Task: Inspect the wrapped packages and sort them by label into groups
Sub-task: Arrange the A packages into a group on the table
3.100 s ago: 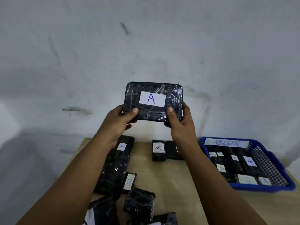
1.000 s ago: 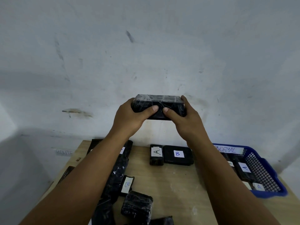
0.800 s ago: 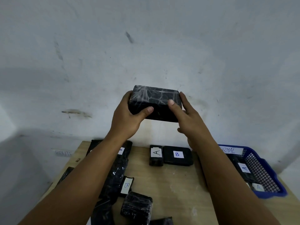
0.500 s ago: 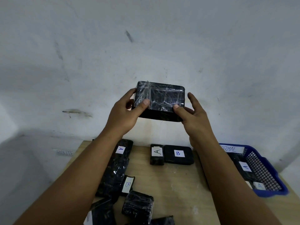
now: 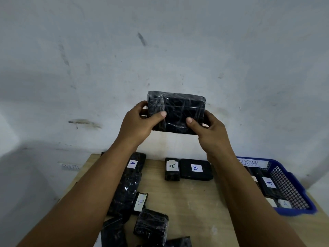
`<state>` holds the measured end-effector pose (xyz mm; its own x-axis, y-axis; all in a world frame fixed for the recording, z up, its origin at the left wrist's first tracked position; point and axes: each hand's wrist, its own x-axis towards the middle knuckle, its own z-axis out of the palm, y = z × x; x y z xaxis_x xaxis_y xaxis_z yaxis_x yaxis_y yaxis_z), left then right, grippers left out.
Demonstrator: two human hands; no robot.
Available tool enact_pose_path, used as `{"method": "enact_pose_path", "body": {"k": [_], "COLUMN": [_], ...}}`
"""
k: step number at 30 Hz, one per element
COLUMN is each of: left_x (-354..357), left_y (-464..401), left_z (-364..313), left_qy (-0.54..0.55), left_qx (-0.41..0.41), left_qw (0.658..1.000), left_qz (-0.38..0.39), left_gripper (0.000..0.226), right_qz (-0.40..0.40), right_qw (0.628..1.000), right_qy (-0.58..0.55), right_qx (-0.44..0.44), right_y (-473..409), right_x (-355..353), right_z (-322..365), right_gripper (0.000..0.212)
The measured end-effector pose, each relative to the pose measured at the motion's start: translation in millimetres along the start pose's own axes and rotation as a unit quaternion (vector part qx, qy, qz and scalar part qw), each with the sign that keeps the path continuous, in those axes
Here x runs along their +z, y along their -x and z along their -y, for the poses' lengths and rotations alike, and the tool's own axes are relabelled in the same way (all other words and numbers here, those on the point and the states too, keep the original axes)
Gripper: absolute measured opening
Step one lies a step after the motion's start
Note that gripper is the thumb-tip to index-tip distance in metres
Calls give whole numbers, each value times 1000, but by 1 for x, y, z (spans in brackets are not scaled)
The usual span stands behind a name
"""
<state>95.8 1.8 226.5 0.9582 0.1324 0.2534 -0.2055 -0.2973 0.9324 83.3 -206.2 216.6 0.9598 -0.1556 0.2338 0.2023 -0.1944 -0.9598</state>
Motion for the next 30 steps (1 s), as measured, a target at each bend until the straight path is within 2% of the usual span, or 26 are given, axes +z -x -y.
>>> {"method": "enact_pose_path", "body": {"k": [3,6,8,15,17,20,21,23,26,30], "left_x": [2,4,7,10,9,7,7,9,12,11], "left_y": [3,4,6,8,9,8,9,9,9,7], "left_z": [-2,3,7,1,0,2,3,4,2,5], "left_qy": [-18,-17,-20,1,10,11,14,28,64,65], "left_qx": [12,12,14,-9,0,23,30,37,20,-7], "left_qw": [1000,999,999,999,999,999,999,999,998,997], "left_qz": [-20,-29,-27,-42,-52,-34,-21,-2,-16,-49], "left_gripper": [33,35,41,49,43,27,22,21,29,40], "right_qz": [10,12,2,-1,16,46,38,2,-22,-3], "right_qw": [1000,1000,1000,1000,999,992,990,988,988,991], "right_qy": [12,6,-3,8,7,-24,-47,-92,-115,-97], "right_qx": [-6,4,5,7,37,112,125,127,99,93], "right_y": [0,0,0,-1,2,6,6,3,3,4], "right_x": [1,3,3,2,1,1,1,3,5,5], "right_z": [2,2,2,-2,4,12,13,11,10,11], "right_gripper": [42,31,31,61,66,89,91,75,52,53]}}
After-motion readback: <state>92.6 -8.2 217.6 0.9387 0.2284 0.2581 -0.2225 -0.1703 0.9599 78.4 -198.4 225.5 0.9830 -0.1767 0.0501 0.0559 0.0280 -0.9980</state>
